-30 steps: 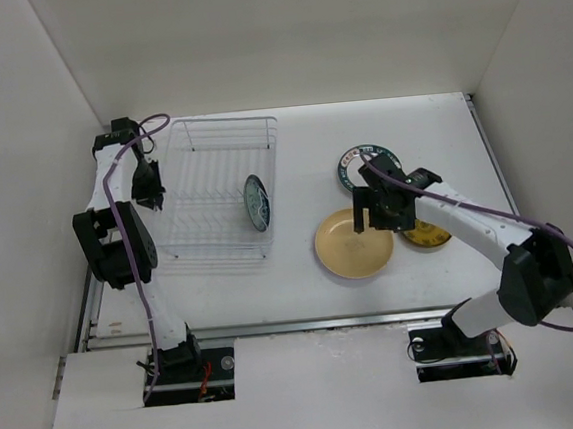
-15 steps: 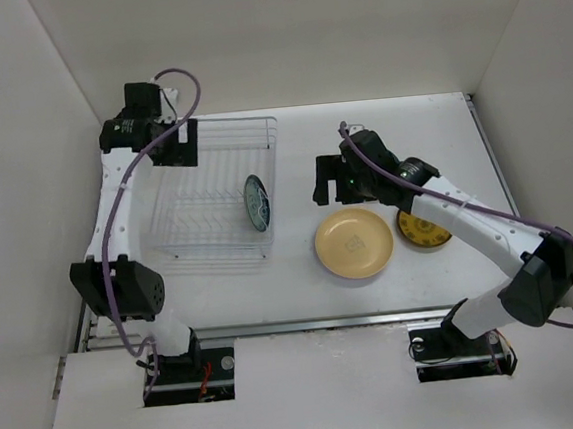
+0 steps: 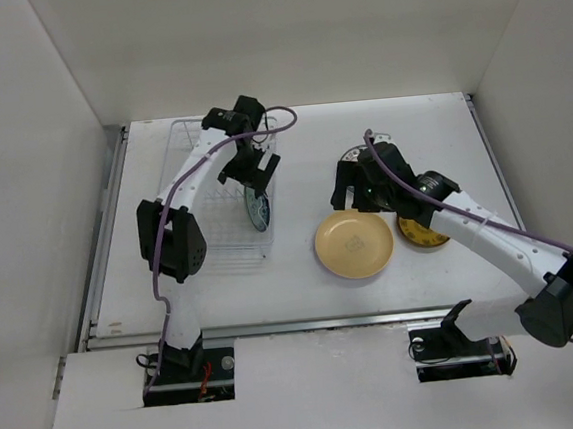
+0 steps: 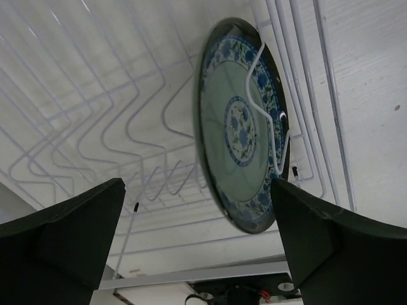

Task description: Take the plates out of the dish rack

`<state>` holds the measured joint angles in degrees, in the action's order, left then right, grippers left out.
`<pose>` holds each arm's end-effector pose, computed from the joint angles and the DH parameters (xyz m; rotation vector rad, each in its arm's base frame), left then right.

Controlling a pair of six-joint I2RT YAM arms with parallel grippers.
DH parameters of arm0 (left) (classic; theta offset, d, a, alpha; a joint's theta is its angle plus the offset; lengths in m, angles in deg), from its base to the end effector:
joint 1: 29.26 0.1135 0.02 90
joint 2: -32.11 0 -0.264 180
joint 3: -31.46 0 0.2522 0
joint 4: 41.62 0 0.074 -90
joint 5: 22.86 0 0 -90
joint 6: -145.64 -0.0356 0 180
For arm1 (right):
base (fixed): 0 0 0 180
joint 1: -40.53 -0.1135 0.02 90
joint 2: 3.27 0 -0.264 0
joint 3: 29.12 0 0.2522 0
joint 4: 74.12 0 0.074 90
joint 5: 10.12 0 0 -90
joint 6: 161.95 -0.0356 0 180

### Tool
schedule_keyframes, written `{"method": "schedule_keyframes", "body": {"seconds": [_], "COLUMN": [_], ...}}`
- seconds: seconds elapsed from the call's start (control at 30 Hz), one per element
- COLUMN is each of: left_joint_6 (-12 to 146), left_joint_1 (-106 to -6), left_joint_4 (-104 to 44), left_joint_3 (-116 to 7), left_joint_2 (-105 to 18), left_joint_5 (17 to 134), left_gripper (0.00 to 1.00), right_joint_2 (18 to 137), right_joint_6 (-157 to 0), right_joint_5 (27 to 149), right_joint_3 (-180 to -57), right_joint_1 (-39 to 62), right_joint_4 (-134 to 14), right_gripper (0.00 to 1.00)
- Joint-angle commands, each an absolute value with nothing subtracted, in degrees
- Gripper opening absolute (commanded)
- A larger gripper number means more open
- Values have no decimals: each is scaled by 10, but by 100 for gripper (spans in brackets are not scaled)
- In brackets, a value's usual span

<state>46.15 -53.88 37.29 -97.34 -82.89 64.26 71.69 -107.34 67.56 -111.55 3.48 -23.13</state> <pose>0.3849 -0.1744 0.3135 0.7789 2.5899 -0.0112 0.2284 0.1629 0.3263 0.0745 2.3399 0.3898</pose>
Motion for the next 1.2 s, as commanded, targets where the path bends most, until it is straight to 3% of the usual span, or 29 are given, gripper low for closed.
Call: {"method": "schedule_keyframes", "body": {"seconds": [0.0,0.03,0.07,0.17,0.2,0.33,0.6,0.87,1.17], "left_joint_6": [458,458,458,458,458,469,492,519,558], "left_joint_1": [-559,-559,-559,-559,-559,-559,-559,-559,-534], "left_joint_4": [397,396,396,391,391,404,432,323,303], "left_joint_3": [-971,-971,-971,-965,-965,-976,-1105,-1127,-1084], "left_joint_2": [-799,-805,-813,-828,-828,-829,-801,-674,-634], "left_joint_5": [594,583,575,569,569,562,568,496,776], "left_gripper": [97,94,78,56,41,0,0,0,0], "right_joint_2": [691,685,685,680,674,674,674,685,714], "right_joint_6": [-1084,-1084,-1089,-1089,-1089,-1089,-1077,-1017,-992], "right_joint_5": [657,657,657,657,657,657,663,792,933], "right_joint_3": [-1100,-1100,-1095,-1095,-1095,-1100,-1113,-1118,-1113], "right_joint_1": [38,38,38,38,38,38,38,38,48], "right_joint_4": [-240,-240,-240,-240,-240,-235,-240,-319,-524], "right_gripper": [97,97,97,97,97,97,99,99,100]}}
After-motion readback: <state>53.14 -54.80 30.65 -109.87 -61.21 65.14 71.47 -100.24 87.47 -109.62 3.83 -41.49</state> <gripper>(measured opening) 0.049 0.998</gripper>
